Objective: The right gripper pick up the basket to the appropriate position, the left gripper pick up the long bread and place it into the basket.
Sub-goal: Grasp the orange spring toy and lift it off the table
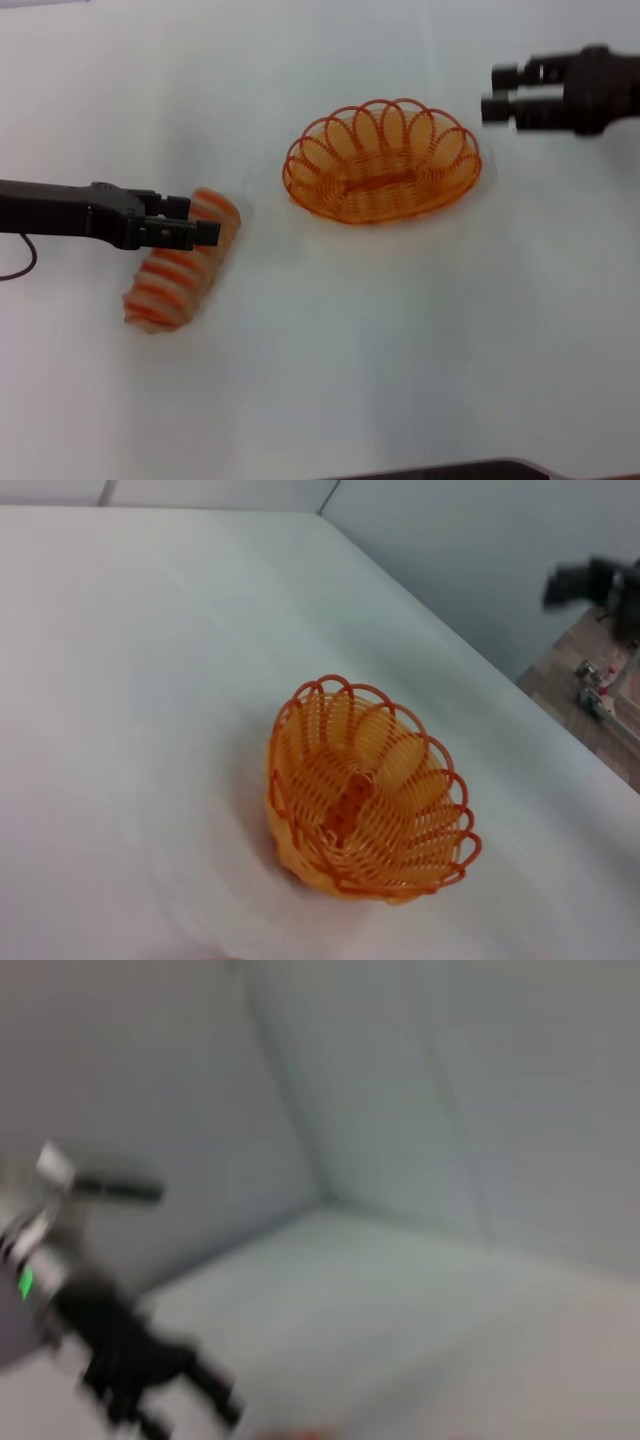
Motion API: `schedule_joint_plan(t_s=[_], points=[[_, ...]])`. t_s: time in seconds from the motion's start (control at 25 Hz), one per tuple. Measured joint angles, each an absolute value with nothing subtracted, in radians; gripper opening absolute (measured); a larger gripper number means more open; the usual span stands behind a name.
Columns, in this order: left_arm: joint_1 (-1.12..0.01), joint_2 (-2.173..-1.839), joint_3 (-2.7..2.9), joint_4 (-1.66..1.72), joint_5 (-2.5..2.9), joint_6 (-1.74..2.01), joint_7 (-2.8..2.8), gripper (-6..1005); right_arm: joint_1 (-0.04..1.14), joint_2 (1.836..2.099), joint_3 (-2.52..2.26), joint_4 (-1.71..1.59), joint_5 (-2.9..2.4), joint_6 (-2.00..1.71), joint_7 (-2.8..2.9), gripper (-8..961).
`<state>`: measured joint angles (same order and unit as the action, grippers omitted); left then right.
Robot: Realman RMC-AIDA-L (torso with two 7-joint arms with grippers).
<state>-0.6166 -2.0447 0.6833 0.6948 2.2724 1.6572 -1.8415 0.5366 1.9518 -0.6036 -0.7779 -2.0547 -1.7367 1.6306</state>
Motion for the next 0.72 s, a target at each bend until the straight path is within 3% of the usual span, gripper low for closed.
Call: schedule_joint_plan(t_s=[0.36,0.72], points=[[-0.630,-2.040,0.683,0.731,2.271,1.708,-1.954,811,0.586,1.951,-0.637,-0.829,-2.340,-1.767,1.700,573],[-0.638,-2.075,0.899,1.081,2.391,1.751,-2.425,804,0.585,1.976,-0.651,-0.828,-2.362,-1.708,1.697,573]])
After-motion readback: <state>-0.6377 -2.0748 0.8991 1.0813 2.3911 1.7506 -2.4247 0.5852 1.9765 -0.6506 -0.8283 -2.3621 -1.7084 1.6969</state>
